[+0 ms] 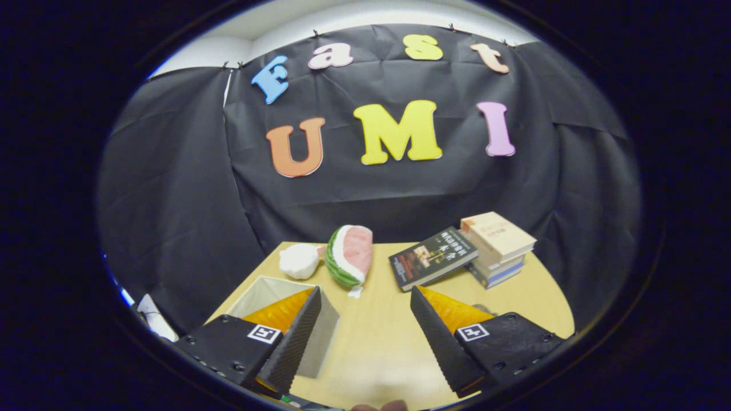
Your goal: Open the storage box then place both shoes into the box .Put the left shoe in first, then the right shoe, with the right side of both shoes facing outward in a uniform manner.
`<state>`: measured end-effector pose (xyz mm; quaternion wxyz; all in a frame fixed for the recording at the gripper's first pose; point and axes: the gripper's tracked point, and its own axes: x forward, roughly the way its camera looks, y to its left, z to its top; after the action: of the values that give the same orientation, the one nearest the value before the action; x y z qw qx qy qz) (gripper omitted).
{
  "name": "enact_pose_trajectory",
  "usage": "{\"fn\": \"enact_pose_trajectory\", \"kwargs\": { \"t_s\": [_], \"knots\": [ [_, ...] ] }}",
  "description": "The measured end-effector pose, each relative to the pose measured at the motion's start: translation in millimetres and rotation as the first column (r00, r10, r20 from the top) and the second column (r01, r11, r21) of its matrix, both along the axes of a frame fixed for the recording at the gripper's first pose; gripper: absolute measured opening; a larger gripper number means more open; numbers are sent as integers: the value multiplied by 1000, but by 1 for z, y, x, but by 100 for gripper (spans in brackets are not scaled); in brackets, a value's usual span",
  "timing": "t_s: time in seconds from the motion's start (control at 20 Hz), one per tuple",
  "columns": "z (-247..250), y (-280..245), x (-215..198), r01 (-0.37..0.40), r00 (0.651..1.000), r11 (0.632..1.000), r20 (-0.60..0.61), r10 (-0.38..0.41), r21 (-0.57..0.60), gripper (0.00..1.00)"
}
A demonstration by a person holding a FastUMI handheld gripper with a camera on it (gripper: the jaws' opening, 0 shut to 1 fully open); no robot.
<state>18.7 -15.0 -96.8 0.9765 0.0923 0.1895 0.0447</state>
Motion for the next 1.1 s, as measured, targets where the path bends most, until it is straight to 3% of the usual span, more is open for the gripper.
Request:
{"fn": "enact_pose_trajectory", "kwargs": {
  "t_s": [0.25, 0.45, 0.8, 1.1],
  "knots": [
    [-23, -116, -26, 41, 999, 998, 17, -40, -48, 96],
    [-75, -183, -38, 43, 998, 995, -34, -46, -86, 96],
    [-206, -214, -25, 24, 963, 997, -265, -41, -67, 96],
    [-271, -203, 3, -4, 920, 999, -391, -14, -45, 96]
  ]
}}
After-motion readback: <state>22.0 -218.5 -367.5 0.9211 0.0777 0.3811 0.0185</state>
